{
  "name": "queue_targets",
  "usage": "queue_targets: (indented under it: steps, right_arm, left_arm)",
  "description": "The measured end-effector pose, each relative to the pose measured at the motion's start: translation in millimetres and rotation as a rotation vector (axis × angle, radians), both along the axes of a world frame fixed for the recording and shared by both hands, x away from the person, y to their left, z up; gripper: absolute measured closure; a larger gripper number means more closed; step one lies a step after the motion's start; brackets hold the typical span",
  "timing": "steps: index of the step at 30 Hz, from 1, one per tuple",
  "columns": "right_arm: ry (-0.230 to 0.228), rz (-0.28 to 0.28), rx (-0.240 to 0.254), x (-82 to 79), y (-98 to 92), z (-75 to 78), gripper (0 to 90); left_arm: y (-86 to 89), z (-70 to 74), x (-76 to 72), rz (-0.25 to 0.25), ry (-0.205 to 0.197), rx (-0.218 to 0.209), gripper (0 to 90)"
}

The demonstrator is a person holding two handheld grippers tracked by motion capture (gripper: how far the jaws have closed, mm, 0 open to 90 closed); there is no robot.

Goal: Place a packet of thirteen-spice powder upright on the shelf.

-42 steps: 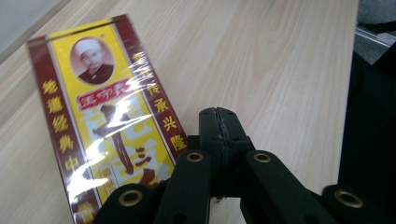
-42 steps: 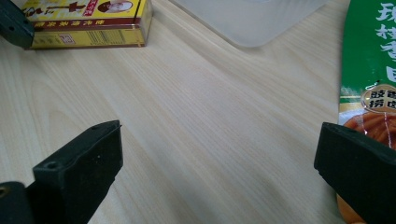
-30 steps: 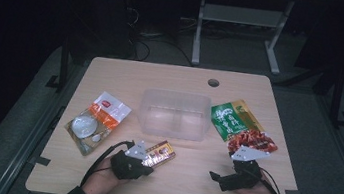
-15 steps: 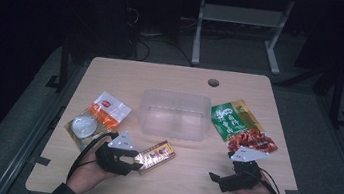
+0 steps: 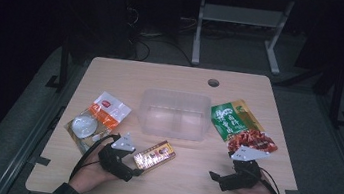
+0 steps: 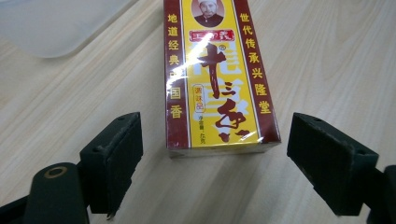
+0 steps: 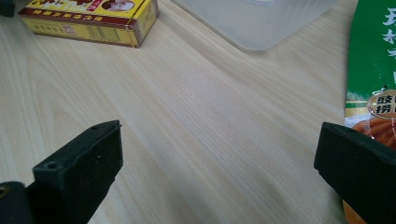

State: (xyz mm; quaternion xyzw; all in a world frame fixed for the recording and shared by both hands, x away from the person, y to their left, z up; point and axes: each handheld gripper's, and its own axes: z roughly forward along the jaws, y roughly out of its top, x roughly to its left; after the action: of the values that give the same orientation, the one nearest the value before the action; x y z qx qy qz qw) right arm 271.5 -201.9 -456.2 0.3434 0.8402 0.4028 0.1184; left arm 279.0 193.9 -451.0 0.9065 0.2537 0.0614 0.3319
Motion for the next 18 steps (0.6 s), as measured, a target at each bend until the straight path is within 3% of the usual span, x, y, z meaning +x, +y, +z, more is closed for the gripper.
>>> queue_targets:
  steps: [8,13,18]
  right_arm:
    - [0.001,0.001,0.0,-0.1,-0.4,-0.3,0.7]
    - [-0.006,-0.004,0.001,0.3,-1.0,-0.1,0.7]
    - [-0.006,-0.004,0.004,0.2,-1.0,-0.1,0.7]
  left_arm:
    - [-11.6,-8.1,1.0,-0.005,-0.006,0.009,17.8]
    - [-19.0,-11.8,-0.4,-0.007,-0.032,0.034,21.9]
    - [-17.3,-11.6,0.0,0.005,-0.045,0.029,27.4]
